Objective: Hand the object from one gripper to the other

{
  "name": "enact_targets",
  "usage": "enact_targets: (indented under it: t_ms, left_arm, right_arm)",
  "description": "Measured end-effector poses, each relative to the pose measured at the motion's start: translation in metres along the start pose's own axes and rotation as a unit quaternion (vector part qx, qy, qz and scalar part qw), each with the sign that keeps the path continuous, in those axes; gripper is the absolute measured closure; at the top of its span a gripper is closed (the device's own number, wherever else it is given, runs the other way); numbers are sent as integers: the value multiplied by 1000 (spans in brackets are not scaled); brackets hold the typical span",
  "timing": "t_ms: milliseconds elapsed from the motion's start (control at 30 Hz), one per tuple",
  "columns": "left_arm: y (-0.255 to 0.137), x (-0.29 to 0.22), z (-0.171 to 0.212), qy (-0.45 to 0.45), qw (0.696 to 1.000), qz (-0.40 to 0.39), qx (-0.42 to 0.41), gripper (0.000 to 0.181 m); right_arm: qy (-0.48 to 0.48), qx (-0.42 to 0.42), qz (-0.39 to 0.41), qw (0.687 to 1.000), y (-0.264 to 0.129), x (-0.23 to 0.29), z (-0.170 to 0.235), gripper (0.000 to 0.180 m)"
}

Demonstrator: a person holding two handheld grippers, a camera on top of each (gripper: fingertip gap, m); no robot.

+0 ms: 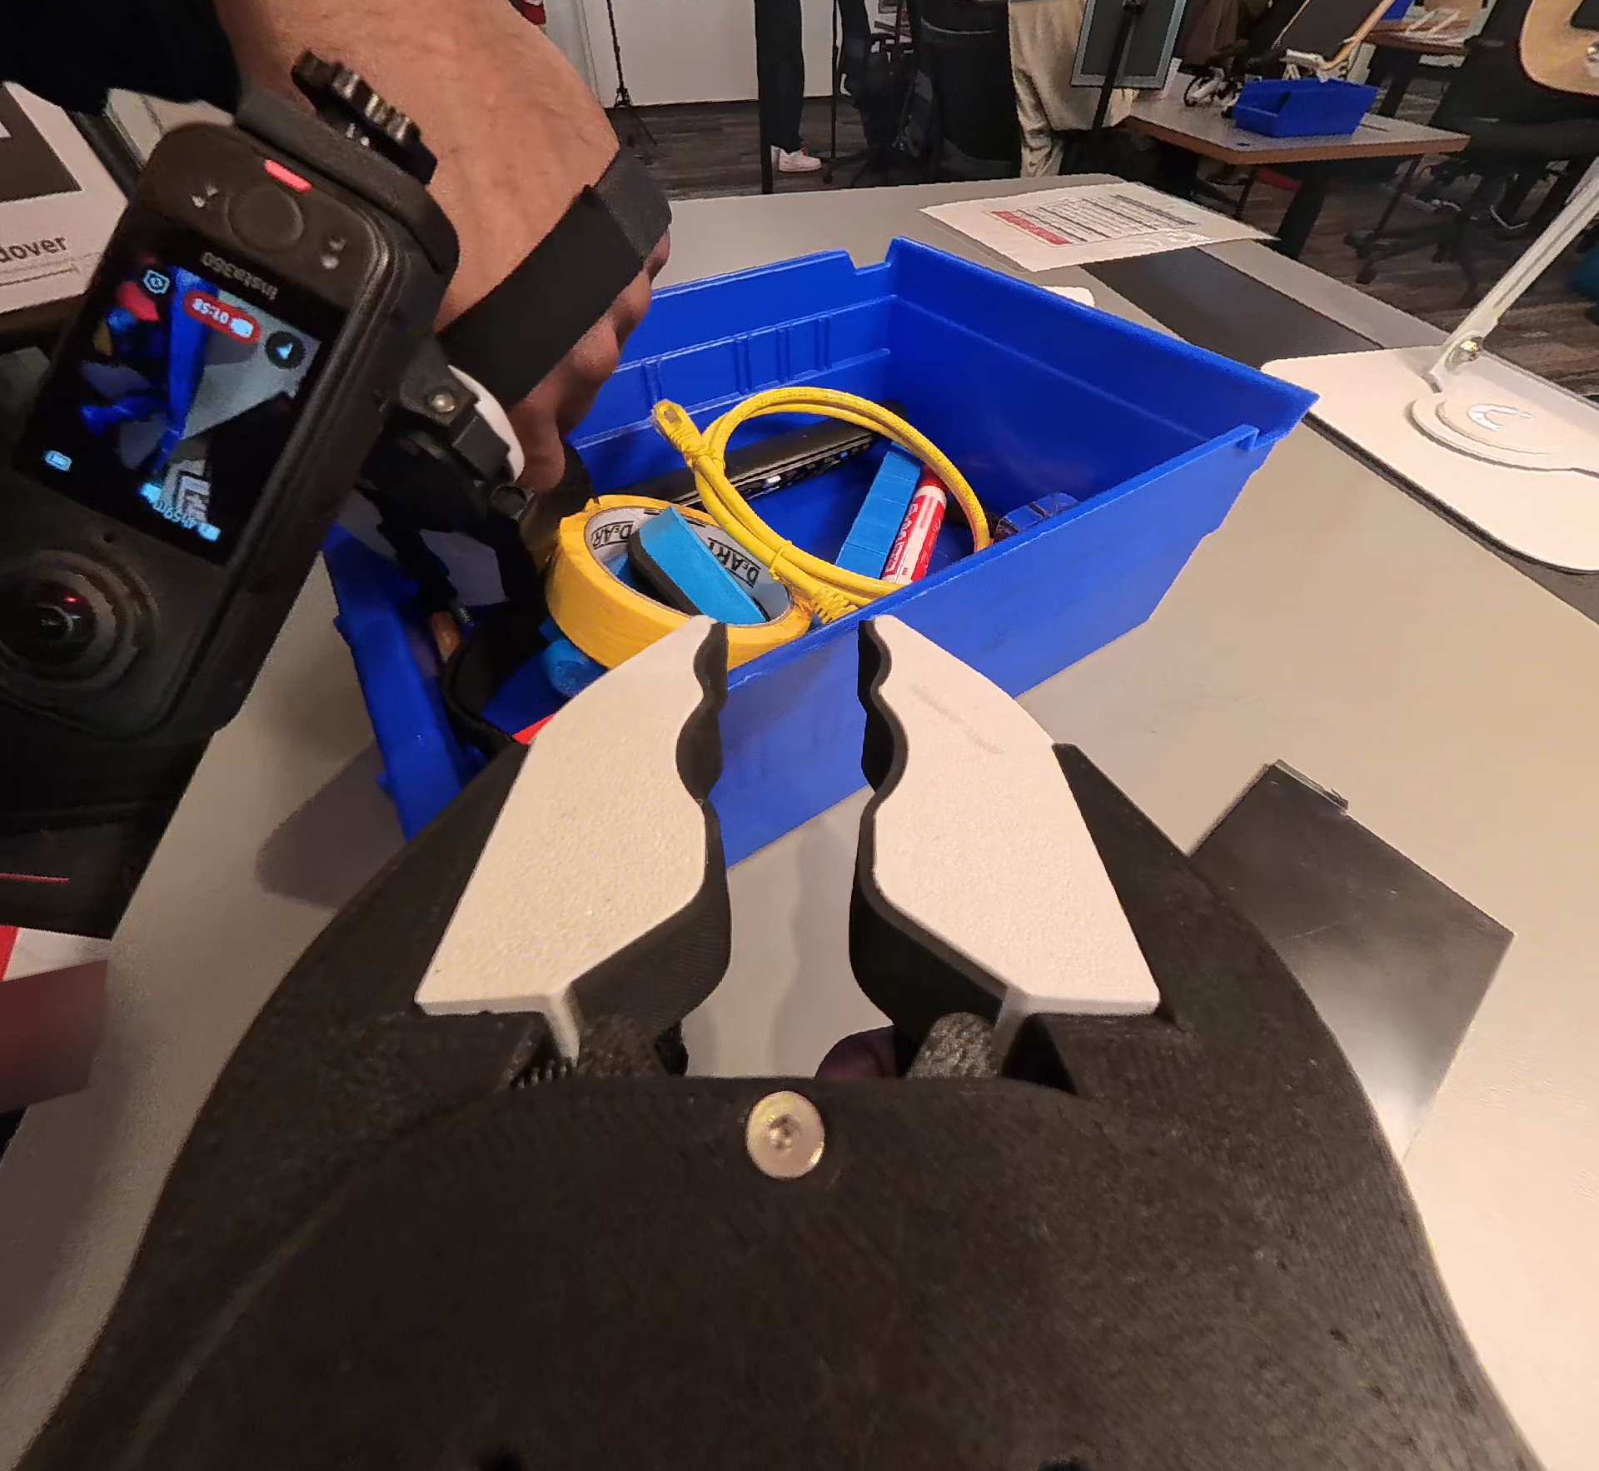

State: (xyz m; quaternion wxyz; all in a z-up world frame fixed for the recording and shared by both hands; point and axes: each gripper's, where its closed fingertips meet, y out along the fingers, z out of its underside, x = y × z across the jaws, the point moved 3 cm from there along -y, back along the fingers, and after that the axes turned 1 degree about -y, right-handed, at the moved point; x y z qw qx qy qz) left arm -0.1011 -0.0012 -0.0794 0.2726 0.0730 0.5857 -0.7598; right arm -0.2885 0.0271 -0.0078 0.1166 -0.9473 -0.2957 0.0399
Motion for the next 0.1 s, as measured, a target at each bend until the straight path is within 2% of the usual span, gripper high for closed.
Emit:
enact_targets:
  t_ms: [33, 100]
  left_arm:
    - [2, -1, 2, 4, 1000, -1, 13, 164]
    - [6, -3, 5, 12, 999, -3, 40, 165]
  right_arm:
    - [-1, 0, -2, 1000, 1, 1, 0, 151]
    - [-4, 0, -5, 1000, 1, 4, -1, 151]
